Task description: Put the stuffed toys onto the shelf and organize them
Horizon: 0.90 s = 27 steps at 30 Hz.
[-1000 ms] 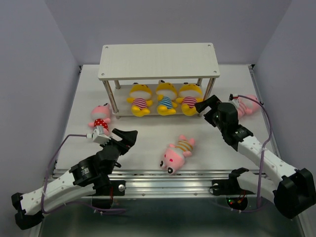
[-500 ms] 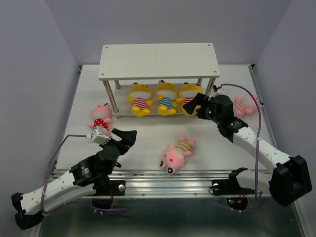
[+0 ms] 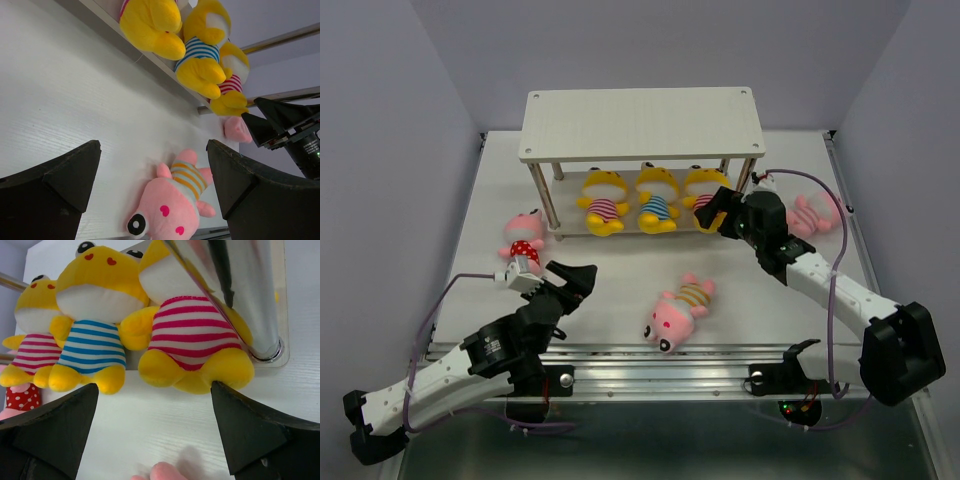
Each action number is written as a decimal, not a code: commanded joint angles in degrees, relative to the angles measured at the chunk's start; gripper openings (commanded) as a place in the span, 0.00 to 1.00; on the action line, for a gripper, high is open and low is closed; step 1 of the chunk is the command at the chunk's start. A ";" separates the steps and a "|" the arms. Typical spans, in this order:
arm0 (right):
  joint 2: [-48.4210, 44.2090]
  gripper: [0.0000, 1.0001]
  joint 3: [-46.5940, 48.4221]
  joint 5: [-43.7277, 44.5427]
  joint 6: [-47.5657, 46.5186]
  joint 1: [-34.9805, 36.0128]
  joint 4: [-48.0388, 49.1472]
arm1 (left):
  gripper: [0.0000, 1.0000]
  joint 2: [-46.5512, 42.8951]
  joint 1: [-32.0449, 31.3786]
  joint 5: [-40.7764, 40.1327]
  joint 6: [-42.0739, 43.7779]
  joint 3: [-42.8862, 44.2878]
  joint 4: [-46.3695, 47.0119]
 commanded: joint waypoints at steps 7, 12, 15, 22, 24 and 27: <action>-4.00 1.00 1.07 -6.42 -2.15 0.56 5.24 | 0.99 1.12 -0.27 -2.46 -1.68 2.41 -2.24; -7.17 1.00 2.13 -9.35 -2.33 0.56 4.72 | 0.99 1.82 -0.18 -5.09 -8.79 5.74 -13.13; -9.54 1.00 2.57 -11.63 -2.33 0.56 4.01 | 0.99 2.96 -0.27 -6.24 -13.17 7.76 -18.66; -14.46 1.00 1.61 -15.41 -4.87 0.56 -6.50 | 0.99 16.99 -0.09 -5.19 -21.97 14.26 -29.57; -15.61 1.00 1.43 -14.72 -6.36 0.56 -10.21 | 0.99 20.44 0.34 -5.10 -24.00 17.51 -33.00; -18.24 1.00 0.29 -11.81 -8.48 0.56 -15.40 | 0.99 24.67 3.68 -3.79 -22.87 19.90 -36.70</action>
